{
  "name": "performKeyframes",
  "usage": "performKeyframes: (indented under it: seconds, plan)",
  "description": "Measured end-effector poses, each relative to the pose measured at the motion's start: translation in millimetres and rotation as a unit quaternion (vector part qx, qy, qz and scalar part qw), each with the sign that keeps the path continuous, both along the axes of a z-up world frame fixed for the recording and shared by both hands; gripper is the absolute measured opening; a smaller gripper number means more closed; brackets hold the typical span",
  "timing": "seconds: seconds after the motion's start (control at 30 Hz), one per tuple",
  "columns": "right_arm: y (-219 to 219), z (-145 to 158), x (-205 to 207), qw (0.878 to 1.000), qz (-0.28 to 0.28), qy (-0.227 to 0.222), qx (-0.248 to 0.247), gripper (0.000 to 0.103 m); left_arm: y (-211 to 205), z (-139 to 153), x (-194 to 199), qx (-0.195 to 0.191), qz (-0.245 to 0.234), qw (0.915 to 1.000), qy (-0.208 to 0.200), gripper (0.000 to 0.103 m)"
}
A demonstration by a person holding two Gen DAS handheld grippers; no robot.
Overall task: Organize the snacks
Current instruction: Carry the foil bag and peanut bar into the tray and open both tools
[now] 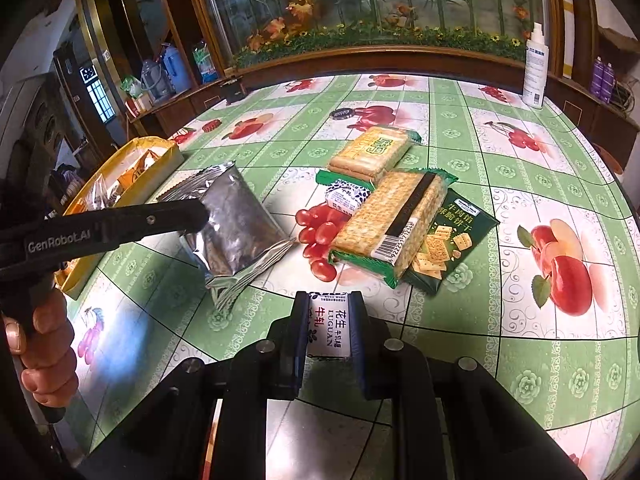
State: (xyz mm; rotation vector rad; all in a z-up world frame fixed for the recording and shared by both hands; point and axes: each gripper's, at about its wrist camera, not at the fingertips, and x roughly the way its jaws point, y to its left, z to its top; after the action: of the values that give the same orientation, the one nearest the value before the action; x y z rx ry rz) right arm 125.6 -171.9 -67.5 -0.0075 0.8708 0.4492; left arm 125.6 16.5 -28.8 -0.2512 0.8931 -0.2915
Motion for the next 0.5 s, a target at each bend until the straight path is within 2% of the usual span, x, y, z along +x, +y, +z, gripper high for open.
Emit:
performKeyframes:
  seconds: [0.07,0.5]
  plan:
    - [0.7,3.1,-2.3,1.000,0.001,-0.005,0.006,0.020,6.0,2.5,-5.0,-0.003,0.004,1.0000,-0.003,0.000]
    - [29.0,21.1,-14.6,0.999,0.026,-0.023,0.026,0.020,59.5,14.2,-41.1,-0.025,0.050,0.9982,-0.021,0.000]
